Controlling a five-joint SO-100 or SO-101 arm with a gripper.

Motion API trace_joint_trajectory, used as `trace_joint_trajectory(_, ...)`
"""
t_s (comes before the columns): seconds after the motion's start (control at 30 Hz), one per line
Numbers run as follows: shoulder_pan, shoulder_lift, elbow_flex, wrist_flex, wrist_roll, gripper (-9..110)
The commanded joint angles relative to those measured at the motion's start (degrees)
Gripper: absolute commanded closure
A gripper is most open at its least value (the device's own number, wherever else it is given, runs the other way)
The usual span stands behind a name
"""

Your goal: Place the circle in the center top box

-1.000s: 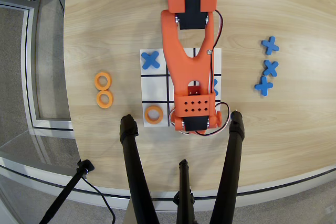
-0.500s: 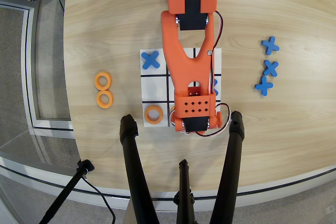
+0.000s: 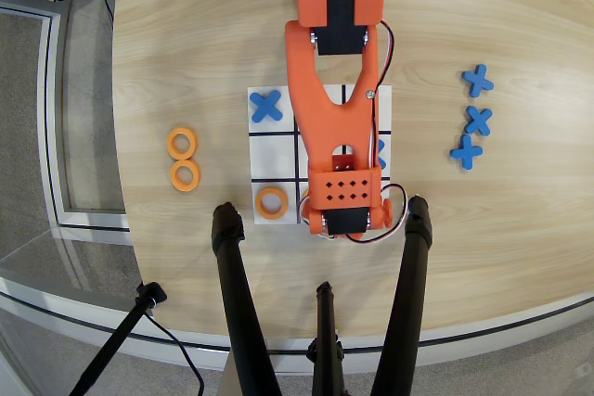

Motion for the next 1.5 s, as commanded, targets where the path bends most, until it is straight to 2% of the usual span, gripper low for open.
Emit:
trace_joint_trajectory(0.0,0.18,1.41,-4.04,1.41,0.00,88)
trace_joint_trajectory(0.2,1.58,7.73,-3.16,3.43,-0.26,88)
trace_joint_trajectory(0.37,2.99,17.58,4.22,4.04,-0.88,88)
trace_joint_trajectory(0.8,2.20,52.21,47.90,-3.25,-4.75,88)
trace_joint_trajectory(1.07,-0.44,73.12,71.98,-4.13,-8.79,88)
trace_joint_trajectory(1.47,-7.38,113.29,109.78,-2.72,-16.08,89)
